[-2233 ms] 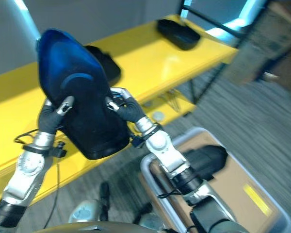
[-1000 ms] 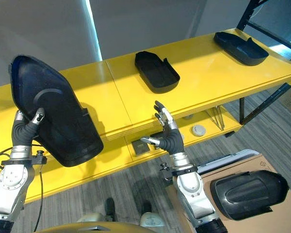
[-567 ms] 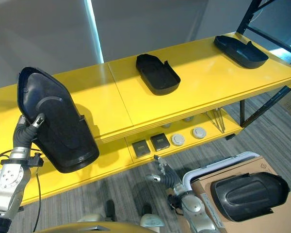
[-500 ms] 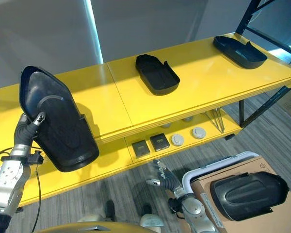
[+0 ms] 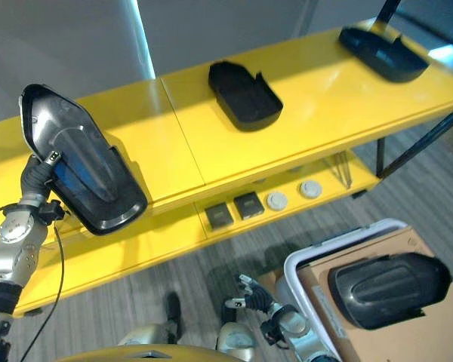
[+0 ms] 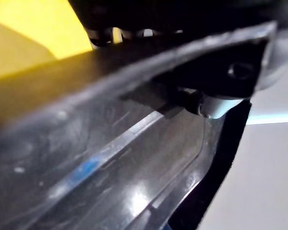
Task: Move parts from the plastic box to the shelf.
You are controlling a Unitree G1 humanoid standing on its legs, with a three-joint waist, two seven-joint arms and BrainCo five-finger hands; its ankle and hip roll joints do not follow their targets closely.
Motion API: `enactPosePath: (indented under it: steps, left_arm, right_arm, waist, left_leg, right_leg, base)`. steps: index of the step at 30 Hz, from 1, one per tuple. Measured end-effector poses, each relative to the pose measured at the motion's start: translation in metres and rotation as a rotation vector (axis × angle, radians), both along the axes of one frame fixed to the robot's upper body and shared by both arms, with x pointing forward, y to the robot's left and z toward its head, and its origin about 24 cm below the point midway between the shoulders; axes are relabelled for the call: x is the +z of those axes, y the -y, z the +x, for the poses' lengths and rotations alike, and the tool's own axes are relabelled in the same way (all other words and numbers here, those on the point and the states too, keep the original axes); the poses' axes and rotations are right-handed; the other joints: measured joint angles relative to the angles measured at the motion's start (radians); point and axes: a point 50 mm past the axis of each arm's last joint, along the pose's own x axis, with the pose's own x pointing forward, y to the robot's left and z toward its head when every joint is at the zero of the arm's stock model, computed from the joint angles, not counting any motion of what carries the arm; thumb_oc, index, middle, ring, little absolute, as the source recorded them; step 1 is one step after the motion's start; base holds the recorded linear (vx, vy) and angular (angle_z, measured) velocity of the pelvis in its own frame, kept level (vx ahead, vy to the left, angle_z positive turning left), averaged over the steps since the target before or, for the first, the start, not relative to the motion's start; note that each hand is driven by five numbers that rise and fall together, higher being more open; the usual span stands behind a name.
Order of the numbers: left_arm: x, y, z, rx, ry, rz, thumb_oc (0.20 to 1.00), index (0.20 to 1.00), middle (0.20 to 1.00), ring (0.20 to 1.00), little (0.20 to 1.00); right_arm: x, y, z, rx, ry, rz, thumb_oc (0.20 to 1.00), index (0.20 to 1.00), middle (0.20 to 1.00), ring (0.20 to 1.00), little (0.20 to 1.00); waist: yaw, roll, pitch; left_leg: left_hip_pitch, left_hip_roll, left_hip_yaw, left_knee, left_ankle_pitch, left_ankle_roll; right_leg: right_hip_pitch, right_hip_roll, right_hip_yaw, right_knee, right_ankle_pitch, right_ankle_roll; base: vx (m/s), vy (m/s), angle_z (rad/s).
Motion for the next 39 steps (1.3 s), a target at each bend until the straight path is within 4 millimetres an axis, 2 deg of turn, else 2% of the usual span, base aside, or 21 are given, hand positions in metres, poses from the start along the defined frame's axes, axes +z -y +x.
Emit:
enactPosePath:
  steps: [1,4,8,11,14,16,19,20,23,26,29,30,31,39]
  left_arm:
    - [0.006,-0.006,0.008,0.008,-0.007,-0.016,0.2,0.2,0.2,0.2,0.2]
    - [0.013,-0.014,0.015,-0.006,-0.032,-0.002,0.2,0.2,0.2,0.2,0.2]
    - [0.018,-0.029,0.024,-0.008,-0.102,0.015,0.2,0.2,0.2,0.2,0.2]
    - [0.041,-0.048,0.035,0.044,-0.143,0.061,0.2,0.2,0.2,0.2,0.2]
    - [0.054,-0.05,0.039,0.044,-0.154,0.106,0.2,0.2,0.2,0.2,0.2]
    - [0.063,-0.055,0.042,0.065,-0.205,0.235,0.2,0.2,0.2,0.2,0.2]
    - [0.074,-0.06,0.044,0.089,-0.24,0.333,0.2,0.2,0.2,0.2,0.2]
    - [0.086,-0.065,0.045,0.11,-0.252,0.406,0.2,0.2,0.2,0.2,0.2]
    - [0.101,-0.064,0.048,0.123,-0.268,0.55,0.2,0.2,0.2,0.2,0.2]
    - [0.127,-0.062,0.051,0.155,-0.259,0.721,0.2,0.2,0.2,0.2,0.2]
    - [0.136,-0.061,0.053,0.157,-0.289,0.818,0.2,0.2,0.2,0.2,0.2]
    - [0.139,-0.06,0.053,0.157,-0.296,0.845,0.457,0.457,0.457,0.457,0.457]
    - [0.145,-0.06,0.054,0.162,-0.293,0.85,1.0,1.0,1.0,1.0,1.0]
    - [0.142,-0.067,0.053,0.247,-0.317,0.871,1.0,1.0,1.0,1.0,1.0]
  right_arm:
    - [0.002,0.003,0.007,-0.007,0.002,-0.02,1.0,1.0,1.0,1.0,1.0]
    - [0.006,0.006,0.013,-0.004,0.014,-0.034,1.0,1.0,1.0,1.0,1.0]
    - [0.009,0.009,0.018,0.007,0.02,-0.053,1.0,1.0,1.0,1.0,1.0]
    - [0.014,0.009,0.028,0.01,0.038,-0.058,1.0,1.0,1.0,1.0,1.0]
    - [0.013,0.007,0.027,0.017,0.032,-0.057,1.0,1.0,1.0,1.0,1.0]
    - [0.015,0.005,0.031,0.028,0.04,-0.056,1.0,1.0,1.0,1.0,1.0]
    - [0.017,0.002,0.034,0.035,0.047,-0.05,1.0,1.0,1.0,1.0,1.0]
    - [0.019,0.002,0.037,0.04,0.059,-0.051,1.0,1.0,1.0,1.0,1.0]
    - [0.02,0.003,0.038,0.033,0.063,-0.059,1.0,1.0,1.0,1.0,1.0]
    - [0.023,0.003,0.043,0.022,0.076,-0.044,1.0,1.0,1.0,1.0,1.0]
    - [0.024,0.003,0.044,0.015,0.08,-0.036,1.0,1.0,1.0,1.0,1.0]
    - [0.025,0.003,0.044,0.016,0.083,-0.036,1.0,1.0,1.0,1.0,1.0]
    - [0.026,0.002,0.047,0.019,0.088,-0.036,1.0,1.0,1.0,1.0,1.0]
    - [0.025,0.001,0.047,0.016,0.074,-0.038,1.0,1.0,1.0,1.0,1.0]
  waist:
    - [-0.003,0.008,0.028]
    - [-0.008,0.021,0.058]
    - [-0.031,0.023,0.092]
    - [-0.049,0.017,0.149]
    - [-0.053,0.015,0.168]
    - [-0.053,0.011,0.177]
    - [-0.055,0.008,0.181]
    - [-0.057,0.007,0.202]
    - [-0.055,0.004,0.222]
    - [-0.059,-0.003,0.251]
    - [-0.063,-0.007,0.254]
    - [-0.062,-0.008,0.254]
    - [-0.06,-0.009,0.256]
    - [-0.065,-0.013,0.258]
  left_leg:
    - [-0.002,0.001,0.0,0.0,0.002,-0.003]
    - [-0.013,0.003,0.003,0.0,0.002,-0.003]
    - [-0.021,0.004,0.008,0.0,0.002,-0.004]
    - [-0.033,0.003,0.012,0.0,0.008,-0.012]
    - [-0.033,0.0,0.019,0.0,0.01,-0.013]
    - [-0.032,0.001,0.022,0.0,0.012,-0.012]
    - [-0.033,0.002,0.025,0.0,0.011,-0.013]
    - [-0.033,0.003,0.028,0.0,0.008,-0.016]
    - [-0.05,0.004,0.029,0.0,0.008,-0.017]
    - [-0.067,0.002,0.031,0.0,0.012,-0.021]
    - [-0.071,0.0,0.03,0.0,0.013,-0.02]
    - [-0.076,0.0,0.029,0.0,0.013,-0.02]
    - [-0.084,0.0,0.03,0.0,0.016,-0.016]
    - [-0.058,0.001,0.028,0.0,0.024,-0.005]
  right_leg:
    - [-0.003,0.001,0.0,0.0,-0.001,0.004]
    - [-0.013,0.002,0.001,0.0,0.001,0.005]
    - [-0.022,0.002,0.003,0.0,0.005,0.002]
    - [-0.035,0.001,0.007,0.0,0.018,-0.003]
    - [-0.036,-0.002,0.01,0.0,0.019,-0.003]
    - [-0.036,-0.001,0.011,0.0,0.019,-0.003]
    - [-0.038,0.0,0.014,0.0,0.018,-0.003]
    - [-0.038,0.0,0.017,0.0,0.018,-0.003]
    - [-0.056,0.001,0.019,0.0,0.019,-0.002]
    - [-0.072,-0.001,0.019,0.0,0.034,-0.009]
    - [-0.076,0.001,0.019,0.0,0.034,-0.008]
    - [-0.08,0.001,0.019,0.0,0.034,-0.008]
    - [-0.088,-0.002,0.018,0.001,0.035,-0.01]
    - [-0.061,-0.001,0.019,0.001,0.035,-0.01]
  base:
    - [0.0,0.0,0.0]
    - [0.0,0.0,0.0]
    - [0.0,0.0,-0.01]
    - [0.0,-0.003,-0.03]
    - [0.0,0.0,0.0]
    - [0.0,0.0,0.0]
    - [0.01,-0.001,-0.01]
    - [0.02,-0.006,-0.03]
    - [0.0,0.0,0.0]
    - [0.0,-0.011,0.01]
    - [0.0,-0.011,0.0]
    - [0.0,0.0,0.0]
    - [0.0,0.0,0.0]
    - [0.0,-0.004,0.0]
